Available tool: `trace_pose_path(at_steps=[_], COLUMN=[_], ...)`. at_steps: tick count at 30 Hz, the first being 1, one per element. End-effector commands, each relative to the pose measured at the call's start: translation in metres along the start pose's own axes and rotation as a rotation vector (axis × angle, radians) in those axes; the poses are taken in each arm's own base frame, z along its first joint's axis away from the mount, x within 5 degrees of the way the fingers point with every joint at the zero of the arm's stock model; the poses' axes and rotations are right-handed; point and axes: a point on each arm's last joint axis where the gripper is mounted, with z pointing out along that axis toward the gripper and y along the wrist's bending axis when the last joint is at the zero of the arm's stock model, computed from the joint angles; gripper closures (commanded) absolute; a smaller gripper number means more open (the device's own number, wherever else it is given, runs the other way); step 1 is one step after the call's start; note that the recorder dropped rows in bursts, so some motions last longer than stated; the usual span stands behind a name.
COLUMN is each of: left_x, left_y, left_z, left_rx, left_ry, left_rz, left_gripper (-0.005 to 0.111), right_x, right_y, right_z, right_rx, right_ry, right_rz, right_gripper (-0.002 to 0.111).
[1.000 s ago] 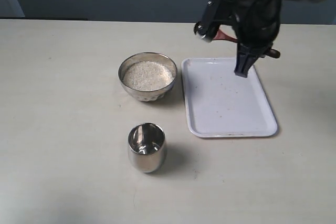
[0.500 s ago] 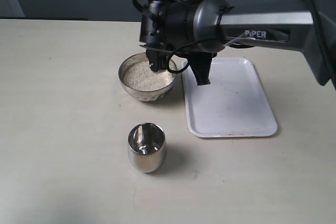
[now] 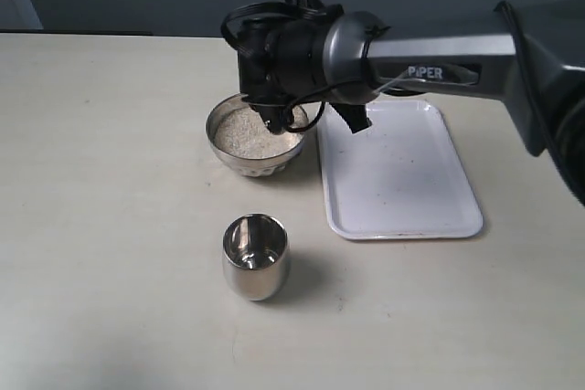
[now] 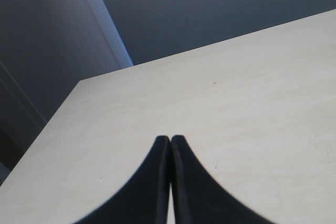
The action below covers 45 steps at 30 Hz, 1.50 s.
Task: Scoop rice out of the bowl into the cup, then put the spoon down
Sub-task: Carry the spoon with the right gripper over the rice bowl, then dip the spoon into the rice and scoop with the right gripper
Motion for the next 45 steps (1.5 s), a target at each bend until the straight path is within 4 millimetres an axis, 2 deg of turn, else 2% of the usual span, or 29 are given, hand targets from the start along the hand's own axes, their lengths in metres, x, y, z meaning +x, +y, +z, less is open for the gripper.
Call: trace_pose_path(at_steps=[1,6,10,22,28,31,35,38,45], left_x=[-0.002,-0.002,-0.002,-0.002,-0.002,-0.002,-0.002,-0.002,-0.002], left_y=[0.000,0.000,0.000,0.000,0.000,0.000,0.000,0.000,0.000], left_z=[-0.001,-0.001,-0.001,-0.001,-0.001,-0.001,-0.001,-0.001,-0.001], left_rx=[-0.001,-0.001,-0.001,-0.001,-0.001,-0.001,-0.001,-0.001,-0.001], left_ry=[-0.014,-0.014,-0.014,-0.014,-0.014,-0.014,-0.014,-0.014,-0.014], left_rz=[-0.005,-0.005,-0.005,-0.005,-0.005,-0.005,-0.005,-0.005,-0.005], left_gripper=[0.106,0.106,0.106,0.106,0.106,0.106,0.106,0.106,0.106], right_x=[-0.018,-0.027,-0.024,-0.030,-0.029,-0.031,-0.033,-0.028,-0.016], right_y=[0.005,0.013,0.015,0.020,0.015,0.009,0.004,0.009,0.008], right_z=[0.014,0.029,0.036,0.037,0.034,0.025,0.020,0.021,0.027], right_rx=[0.055,0.062,0.049,-0.007,-0.015,-0.141,-0.181,-0.233,-0.277], right_ry=[0.012,0.033,0.035,-0.031,-0.039,-0.128,-0.172,-0.135,-0.112], right_rz=[-0.096,-0.132,-0.124,-0.147,-0.115,-0.089,-0.060,-0.105,-0.073], right_gripper=[0.109,0.109,0.109,0.109,0.109,0.109,0.109,0.109,0.109])
